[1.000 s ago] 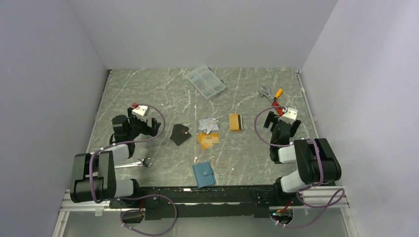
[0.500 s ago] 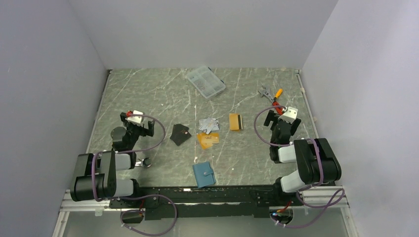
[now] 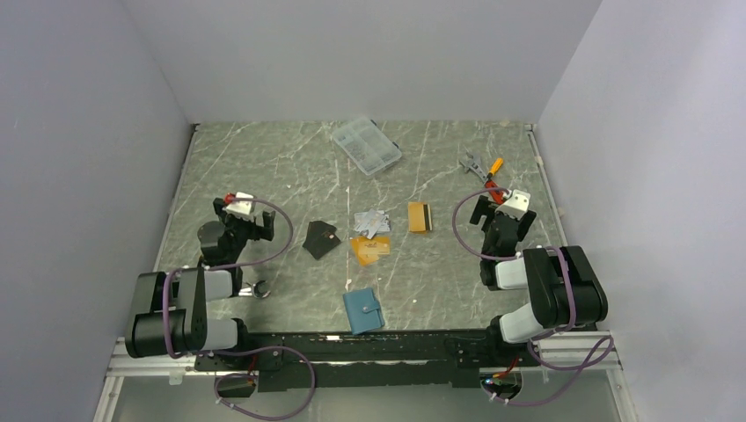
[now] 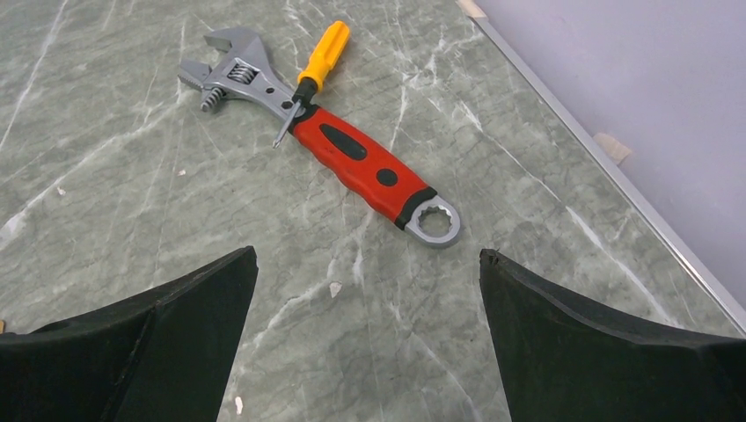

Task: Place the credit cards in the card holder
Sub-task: Reset both arms

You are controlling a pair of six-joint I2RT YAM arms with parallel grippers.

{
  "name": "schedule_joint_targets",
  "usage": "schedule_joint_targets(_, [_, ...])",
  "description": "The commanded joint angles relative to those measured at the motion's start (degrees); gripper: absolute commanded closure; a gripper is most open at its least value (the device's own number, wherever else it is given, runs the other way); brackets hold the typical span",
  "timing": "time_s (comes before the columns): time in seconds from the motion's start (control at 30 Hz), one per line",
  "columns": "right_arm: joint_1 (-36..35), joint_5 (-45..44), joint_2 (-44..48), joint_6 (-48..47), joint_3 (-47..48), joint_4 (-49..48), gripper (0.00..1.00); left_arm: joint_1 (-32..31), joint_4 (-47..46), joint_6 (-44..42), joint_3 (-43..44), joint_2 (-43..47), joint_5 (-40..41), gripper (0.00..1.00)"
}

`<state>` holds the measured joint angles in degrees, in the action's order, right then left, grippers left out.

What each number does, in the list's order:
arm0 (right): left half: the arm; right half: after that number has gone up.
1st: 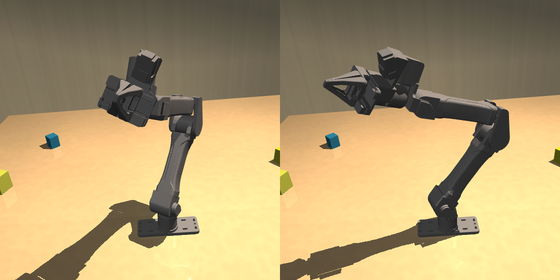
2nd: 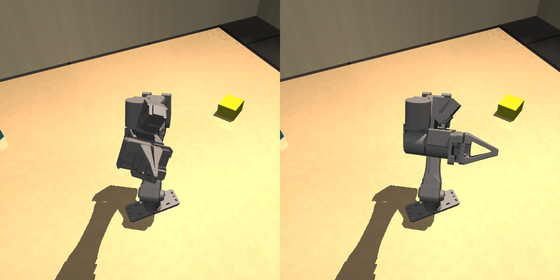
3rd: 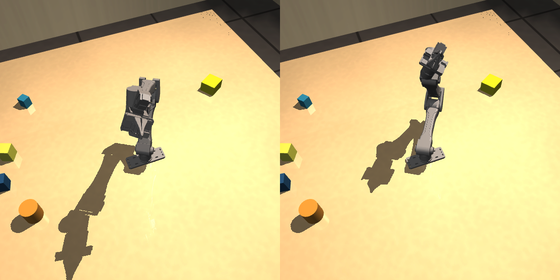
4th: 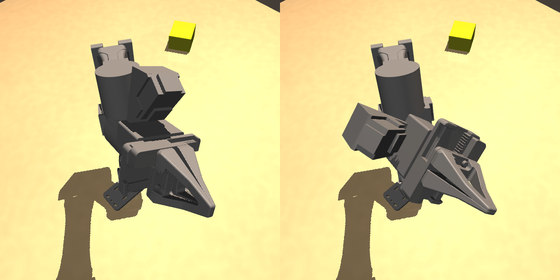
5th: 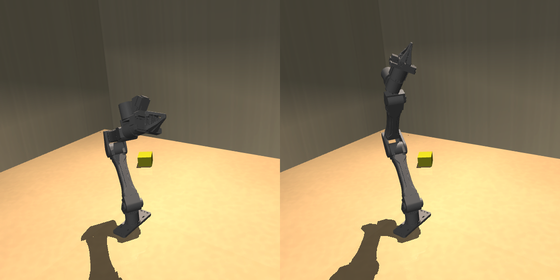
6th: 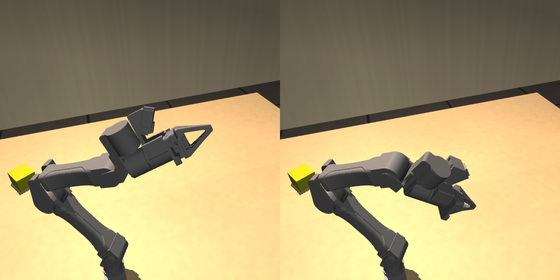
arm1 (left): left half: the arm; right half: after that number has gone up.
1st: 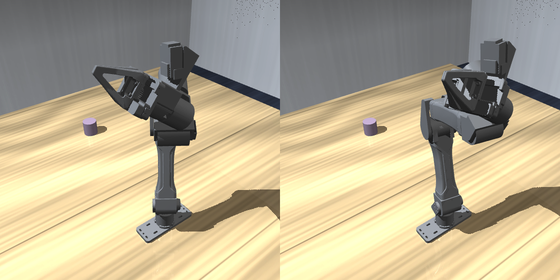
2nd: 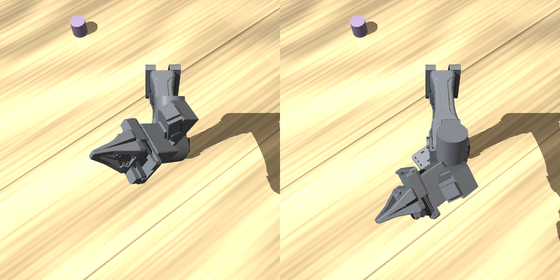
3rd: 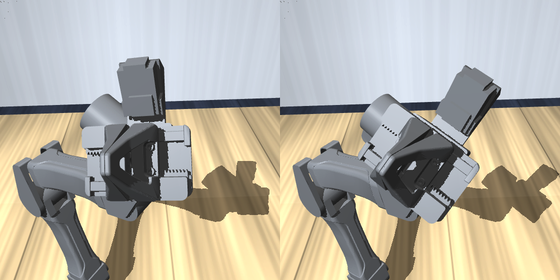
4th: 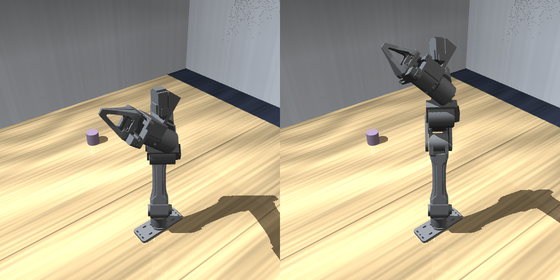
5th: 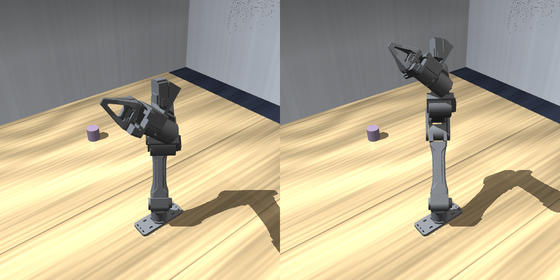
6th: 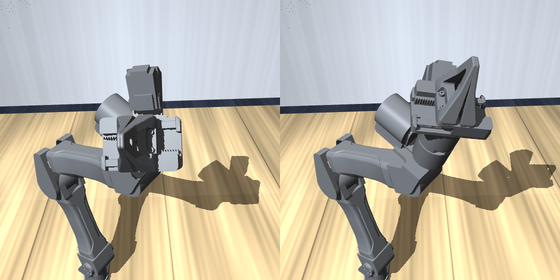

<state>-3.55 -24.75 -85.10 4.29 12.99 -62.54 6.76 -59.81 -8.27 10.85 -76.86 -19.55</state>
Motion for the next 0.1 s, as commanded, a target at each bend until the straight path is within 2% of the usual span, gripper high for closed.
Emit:
schedule_joint_targets(0.0, [0.2,0.7,0.4,0.5,0.7,-1.9,0.00,0.0,-2.3,0.7,1.4,-0.4,0.5,0.01])
schedule_joint_targets(0.07, [0.2,0.8,0.5,0.5,0.7,-1.8,0.00,0.0,-1.3,0.6,1.4,0.1,0.4,0.01])
